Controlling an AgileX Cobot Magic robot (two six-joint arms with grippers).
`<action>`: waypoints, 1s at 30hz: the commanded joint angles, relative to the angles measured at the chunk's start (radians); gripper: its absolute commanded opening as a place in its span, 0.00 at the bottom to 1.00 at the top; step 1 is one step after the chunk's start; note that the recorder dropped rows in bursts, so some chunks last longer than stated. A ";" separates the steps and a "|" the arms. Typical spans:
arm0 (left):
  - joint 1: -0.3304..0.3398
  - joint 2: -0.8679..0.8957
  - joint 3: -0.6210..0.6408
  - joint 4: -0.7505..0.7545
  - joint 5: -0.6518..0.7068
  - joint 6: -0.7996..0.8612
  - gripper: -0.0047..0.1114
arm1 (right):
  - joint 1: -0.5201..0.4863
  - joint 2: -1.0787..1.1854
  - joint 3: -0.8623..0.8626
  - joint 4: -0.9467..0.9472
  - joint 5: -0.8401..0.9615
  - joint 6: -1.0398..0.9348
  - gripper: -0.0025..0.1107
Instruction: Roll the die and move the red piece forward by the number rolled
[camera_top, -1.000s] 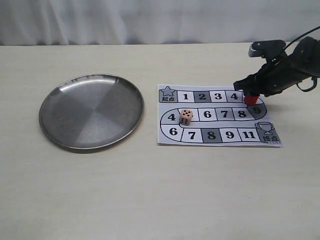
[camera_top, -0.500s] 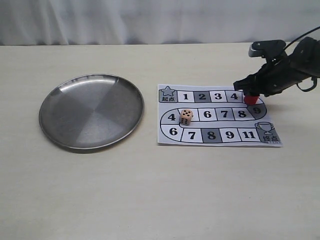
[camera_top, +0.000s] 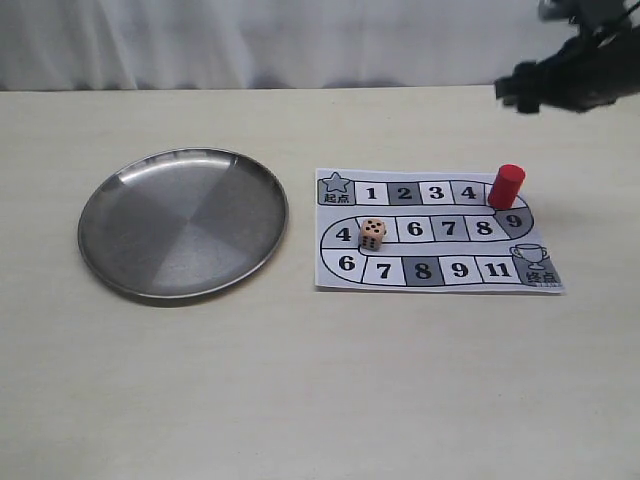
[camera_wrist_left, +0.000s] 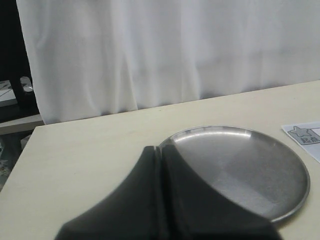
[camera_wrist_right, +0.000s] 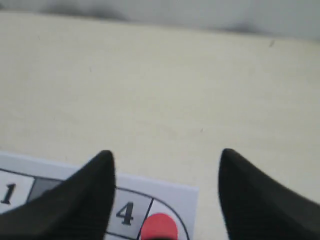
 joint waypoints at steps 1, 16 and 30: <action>-0.008 -0.001 0.002 -0.002 -0.010 -0.001 0.04 | -0.005 -0.236 0.025 -0.004 0.018 -0.018 0.22; -0.008 -0.001 0.002 -0.002 -0.010 -0.001 0.04 | -0.005 -0.903 0.677 0.218 -0.389 -0.015 0.06; -0.008 -0.001 0.002 -0.002 -0.010 -0.001 0.04 | -0.005 -1.316 1.141 0.214 -0.518 0.046 0.06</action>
